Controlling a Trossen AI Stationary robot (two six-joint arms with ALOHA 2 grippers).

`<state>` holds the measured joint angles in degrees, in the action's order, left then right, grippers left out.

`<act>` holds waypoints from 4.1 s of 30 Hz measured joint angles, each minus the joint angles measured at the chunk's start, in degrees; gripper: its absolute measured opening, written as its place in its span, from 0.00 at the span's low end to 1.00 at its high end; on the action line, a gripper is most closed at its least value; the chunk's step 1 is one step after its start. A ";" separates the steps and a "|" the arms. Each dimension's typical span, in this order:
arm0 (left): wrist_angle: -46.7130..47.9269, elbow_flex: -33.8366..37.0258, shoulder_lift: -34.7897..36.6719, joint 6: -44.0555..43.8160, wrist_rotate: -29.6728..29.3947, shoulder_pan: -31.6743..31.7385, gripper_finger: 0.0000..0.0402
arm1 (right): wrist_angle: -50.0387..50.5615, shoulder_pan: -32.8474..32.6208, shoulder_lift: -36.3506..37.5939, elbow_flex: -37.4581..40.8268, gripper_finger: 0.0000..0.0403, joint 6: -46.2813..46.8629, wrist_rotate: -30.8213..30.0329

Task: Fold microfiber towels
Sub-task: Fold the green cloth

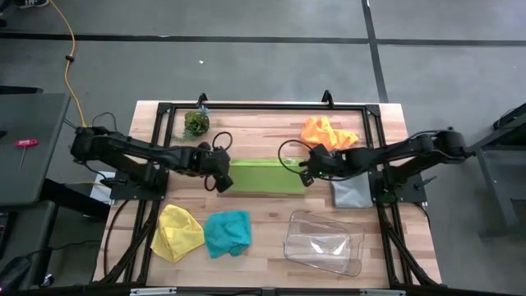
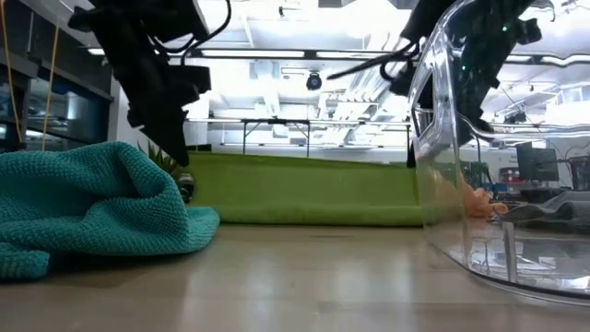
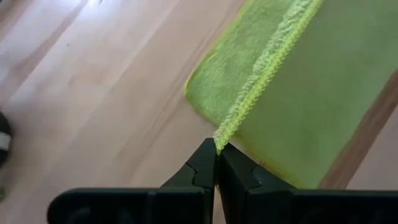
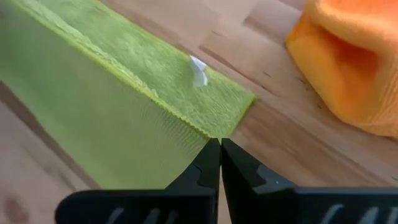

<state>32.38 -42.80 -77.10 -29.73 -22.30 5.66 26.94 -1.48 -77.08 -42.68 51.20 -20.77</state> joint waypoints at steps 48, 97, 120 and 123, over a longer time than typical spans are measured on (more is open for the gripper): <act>-8.81 1.40 17.19 10.29 9.52 8.88 0.38 | 4.16 4.90 2.10 0.00 0.59 11.54 13.41; -36.52 16.94 30.14 3.60 14.05 6.59 0.38 | -8.49 4.43 -20.37 -2.71 0.31 27.10 11.66; -36.78 16.89 30.12 3.00 13.94 6.74 0.38 | 9.00 10.52 -1.35 3.61 0.00 13.07 7.91; -36.78 16.89 30.12 2.92 13.94 6.74 0.38 | 8.58 10.98 4.71 5.25 0.00 13.29 7.84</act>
<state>-4.40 -25.91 -46.98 -26.81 -8.36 12.40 35.51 9.50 -72.37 -37.43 64.49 -12.93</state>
